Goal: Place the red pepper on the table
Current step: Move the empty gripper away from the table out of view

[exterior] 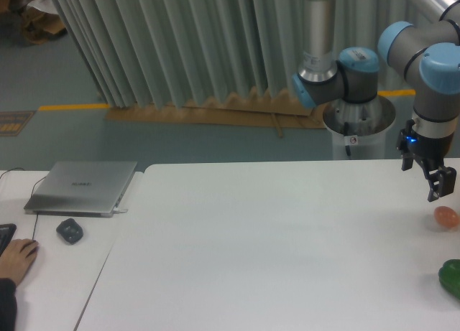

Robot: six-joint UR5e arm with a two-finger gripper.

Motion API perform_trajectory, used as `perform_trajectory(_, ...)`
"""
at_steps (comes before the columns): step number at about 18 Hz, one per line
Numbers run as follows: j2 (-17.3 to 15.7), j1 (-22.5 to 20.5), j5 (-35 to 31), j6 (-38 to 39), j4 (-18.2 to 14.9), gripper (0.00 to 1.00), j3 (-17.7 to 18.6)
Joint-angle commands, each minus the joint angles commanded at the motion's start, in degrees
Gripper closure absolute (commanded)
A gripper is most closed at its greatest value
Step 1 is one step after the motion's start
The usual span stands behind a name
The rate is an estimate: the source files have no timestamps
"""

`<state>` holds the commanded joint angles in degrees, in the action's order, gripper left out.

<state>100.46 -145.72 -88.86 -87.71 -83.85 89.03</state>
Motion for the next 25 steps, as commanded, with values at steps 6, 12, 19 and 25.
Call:
perform_trajectory(6, -0.09, -0.44, 0.0, 0.7, 0.87, 0.0, 0.0)
perform_trajectory(12, -0.35, -4.56, -1.67, -0.07, 9.14, 0.0, 3.08)
perform_trajectory(19, 0.88, -8.79, -1.58, -15.28, 9.49, 0.0, 2.55)
perform_trajectory(25, 2.2, -10.37, -1.5, -26.88, 9.58, 0.0, 2.46)
